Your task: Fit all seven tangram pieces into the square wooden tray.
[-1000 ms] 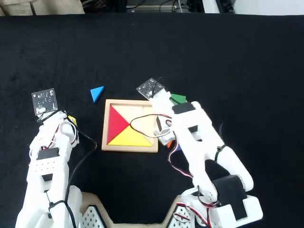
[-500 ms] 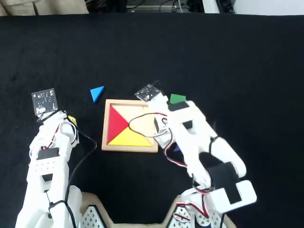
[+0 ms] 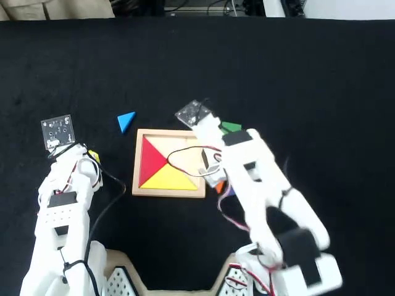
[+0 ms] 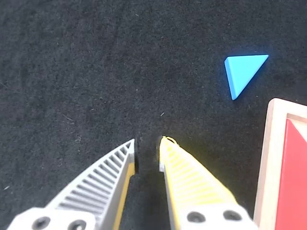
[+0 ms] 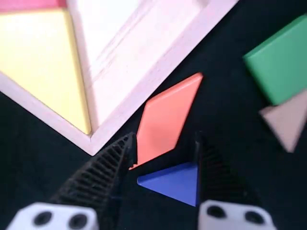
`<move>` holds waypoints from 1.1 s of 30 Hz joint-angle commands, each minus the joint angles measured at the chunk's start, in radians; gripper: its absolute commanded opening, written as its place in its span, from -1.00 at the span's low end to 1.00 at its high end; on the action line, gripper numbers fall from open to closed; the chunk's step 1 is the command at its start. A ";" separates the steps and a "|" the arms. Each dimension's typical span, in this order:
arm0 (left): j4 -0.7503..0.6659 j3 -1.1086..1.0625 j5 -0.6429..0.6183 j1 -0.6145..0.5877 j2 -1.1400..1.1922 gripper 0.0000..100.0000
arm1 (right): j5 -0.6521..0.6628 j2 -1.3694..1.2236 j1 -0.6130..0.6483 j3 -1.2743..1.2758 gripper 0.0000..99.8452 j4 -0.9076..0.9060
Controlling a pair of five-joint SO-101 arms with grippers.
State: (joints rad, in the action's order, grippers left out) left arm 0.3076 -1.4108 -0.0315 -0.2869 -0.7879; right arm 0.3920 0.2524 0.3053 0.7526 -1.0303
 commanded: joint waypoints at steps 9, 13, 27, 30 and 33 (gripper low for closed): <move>-0.015 0.001 -0.003 0.007 -0.020 -0.80 | -0.002 -0.010 0.055 -0.015 -0.62 0.003; -0.015 0.001 -0.003 0.005 -0.020 -0.80 | -0.002 -0.113 0.052 -0.047 -0.62 0.014; -0.015 0.001 -0.003 0.005 -0.020 -0.80 | 0.000 -0.189 0.051 -0.071 -0.62 0.029; -0.014 -0.001 -0.003 0.005 -0.020 -0.80 | 0.000 -0.189 0.051 -0.065 -0.62 0.032; -0.014 -0.001 -0.003 0.005 -0.020 -0.80 | 0.000 -0.189 0.051 -0.061 -0.62 0.044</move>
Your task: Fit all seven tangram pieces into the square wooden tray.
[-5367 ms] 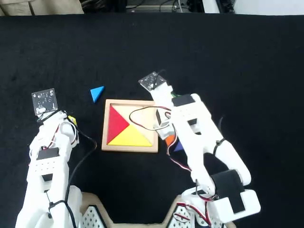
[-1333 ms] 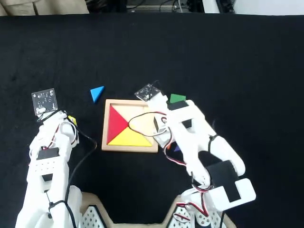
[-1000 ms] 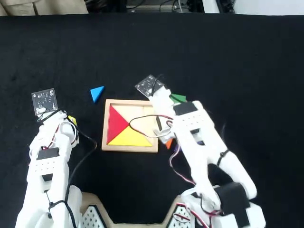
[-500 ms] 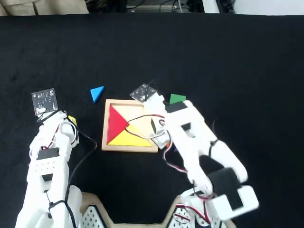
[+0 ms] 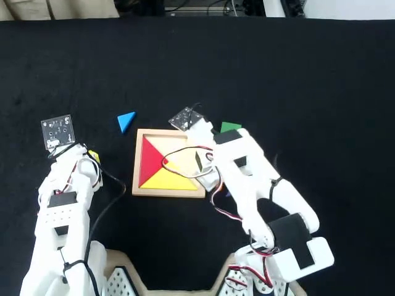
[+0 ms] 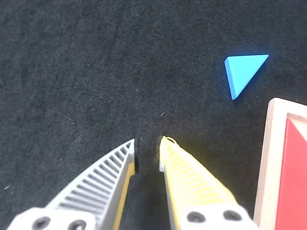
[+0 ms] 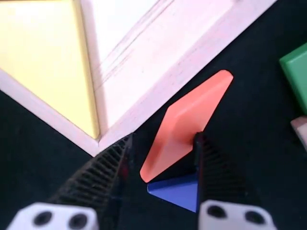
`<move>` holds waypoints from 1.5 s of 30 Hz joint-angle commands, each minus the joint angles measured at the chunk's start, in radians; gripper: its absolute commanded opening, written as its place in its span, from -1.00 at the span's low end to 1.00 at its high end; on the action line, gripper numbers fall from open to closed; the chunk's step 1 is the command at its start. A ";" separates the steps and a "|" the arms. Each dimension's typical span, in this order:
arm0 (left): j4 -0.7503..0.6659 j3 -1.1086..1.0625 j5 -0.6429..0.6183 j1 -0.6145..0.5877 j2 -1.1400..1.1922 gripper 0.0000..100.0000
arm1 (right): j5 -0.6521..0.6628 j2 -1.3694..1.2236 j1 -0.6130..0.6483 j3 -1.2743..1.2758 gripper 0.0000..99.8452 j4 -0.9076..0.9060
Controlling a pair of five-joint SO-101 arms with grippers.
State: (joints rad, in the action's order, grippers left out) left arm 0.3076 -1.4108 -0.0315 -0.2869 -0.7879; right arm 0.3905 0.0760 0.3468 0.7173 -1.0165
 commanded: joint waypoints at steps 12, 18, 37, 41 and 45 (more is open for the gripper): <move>-0.014 -0.001 -0.003 0.005 -0.020 -0.80 | 0.008 -0.015 0.011 -0.025 -0.62 0.038; -0.014 -0.002 -0.003 0.005 -0.020 -0.80 | 0.009 -0.015 0.011 -0.025 -0.62 0.038; -0.014 -0.002 -0.003 0.005 -0.020 -0.80 | 0.011 -0.170 -0.051 -0.131 -0.77 0.017; -0.014 -0.002 -0.003 0.007 -0.020 -0.80 | 0.011 -0.170 -0.049 -0.131 -0.77 0.026; -0.014 -0.002 -0.003 0.007 -0.020 -0.80 | 0.012 -0.170 -0.049 -0.131 -0.77 0.026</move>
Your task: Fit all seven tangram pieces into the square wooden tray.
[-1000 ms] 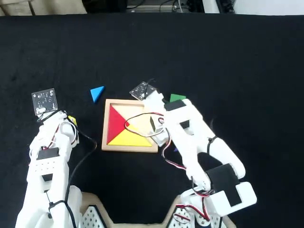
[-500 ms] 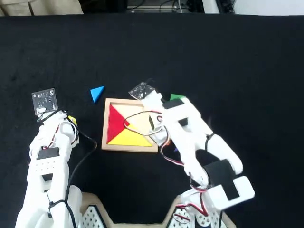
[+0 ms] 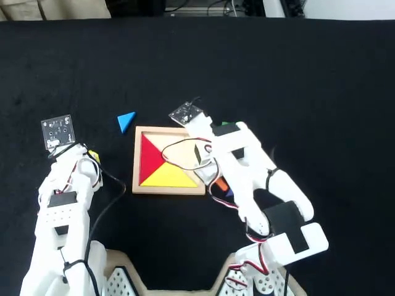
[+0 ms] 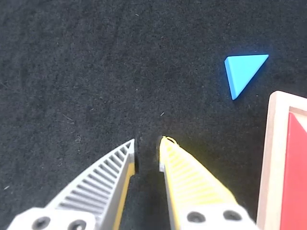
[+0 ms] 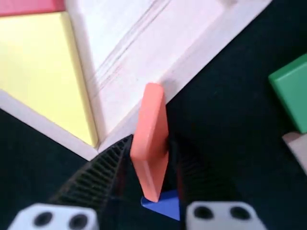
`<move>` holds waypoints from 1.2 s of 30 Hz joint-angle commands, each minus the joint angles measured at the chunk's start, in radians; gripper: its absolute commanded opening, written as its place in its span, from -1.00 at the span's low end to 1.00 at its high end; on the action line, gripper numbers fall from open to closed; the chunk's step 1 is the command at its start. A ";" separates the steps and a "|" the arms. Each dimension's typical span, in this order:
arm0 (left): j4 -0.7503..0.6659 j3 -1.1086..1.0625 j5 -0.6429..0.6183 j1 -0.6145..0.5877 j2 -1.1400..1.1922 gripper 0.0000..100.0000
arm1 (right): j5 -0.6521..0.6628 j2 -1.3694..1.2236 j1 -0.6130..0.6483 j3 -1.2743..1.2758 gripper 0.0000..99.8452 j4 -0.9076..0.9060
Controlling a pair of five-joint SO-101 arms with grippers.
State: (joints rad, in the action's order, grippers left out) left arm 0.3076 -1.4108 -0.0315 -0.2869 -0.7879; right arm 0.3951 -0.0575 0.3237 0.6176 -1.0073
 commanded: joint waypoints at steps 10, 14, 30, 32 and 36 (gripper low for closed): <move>-0.014 -0.002 -0.003 0.010 -0.020 -0.80 | 0.054 0.096 -0.028 -0.024 -0.90 -0.046; -0.014 -0.002 -0.003 0.012 -0.020 -0.80 | 0.054 0.206 -0.021 0.015 -0.90 -0.049; -0.014 -0.002 -0.003 0.008 -0.020 -0.80 | -0.265 0.047 0.189 -0.229 -0.90 -0.052; -0.015 -0.001 -0.003 0.008 -0.020 -0.80 | -0.278 -0.019 0.192 -0.278 -0.90 -0.055; -0.017 -0.001 -0.003 0.012 -0.020 -0.80 | -0.279 -0.114 0.170 -0.346 -0.90 -0.057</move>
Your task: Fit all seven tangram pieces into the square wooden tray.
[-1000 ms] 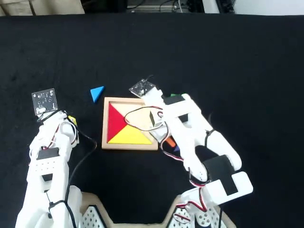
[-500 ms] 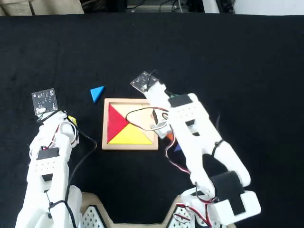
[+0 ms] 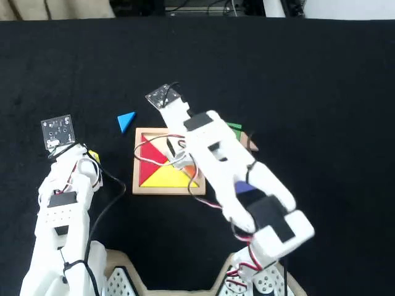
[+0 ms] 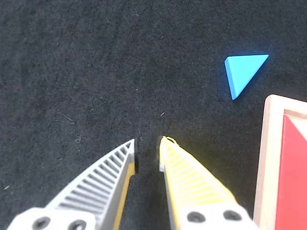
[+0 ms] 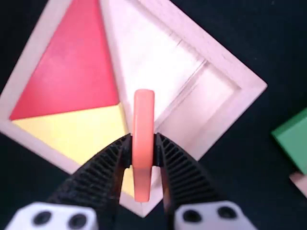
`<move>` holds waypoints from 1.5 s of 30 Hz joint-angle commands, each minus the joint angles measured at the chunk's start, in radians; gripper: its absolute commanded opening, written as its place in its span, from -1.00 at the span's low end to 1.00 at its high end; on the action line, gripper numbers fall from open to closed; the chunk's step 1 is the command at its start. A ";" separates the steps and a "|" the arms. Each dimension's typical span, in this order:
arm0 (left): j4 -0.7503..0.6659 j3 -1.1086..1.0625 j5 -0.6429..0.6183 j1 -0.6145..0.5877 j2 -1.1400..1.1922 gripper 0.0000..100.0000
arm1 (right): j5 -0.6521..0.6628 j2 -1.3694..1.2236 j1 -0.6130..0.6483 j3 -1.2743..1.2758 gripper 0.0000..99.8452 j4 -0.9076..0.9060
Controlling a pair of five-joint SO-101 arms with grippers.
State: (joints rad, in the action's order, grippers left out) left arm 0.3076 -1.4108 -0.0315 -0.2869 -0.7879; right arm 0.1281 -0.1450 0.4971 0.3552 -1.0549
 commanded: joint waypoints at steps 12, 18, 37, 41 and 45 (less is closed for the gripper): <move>-0.018 -0.001 -0.003 0.013 -0.020 -0.80 | -0.089 -0.048 0.003 -0.088 -0.97 -0.003; -0.018 -0.001 -0.003 0.013 -0.020 -0.80 | -0.072 -0.048 0.003 -0.087 -0.96 -0.002; -0.018 -0.001 -0.003 0.013 -0.020 -0.80 | 0.080 -0.050 0.006 -0.087 -0.70 -0.040; -0.018 -0.001 -0.003 0.013 -0.020 -0.80 | 0.089 -0.050 0.008 -0.087 -0.49 -0.051; -0.018 -0.001 -0.003 0.013 -0.020 -0.80 | 0.094 -0.044 0.008 -0.093 -0.45 -0.048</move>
State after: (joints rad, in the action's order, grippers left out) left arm 0.3076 -1.4108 -0.0315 -0.2869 -0.7879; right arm 0.2094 -0.2018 0.4971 0.3199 -1.0994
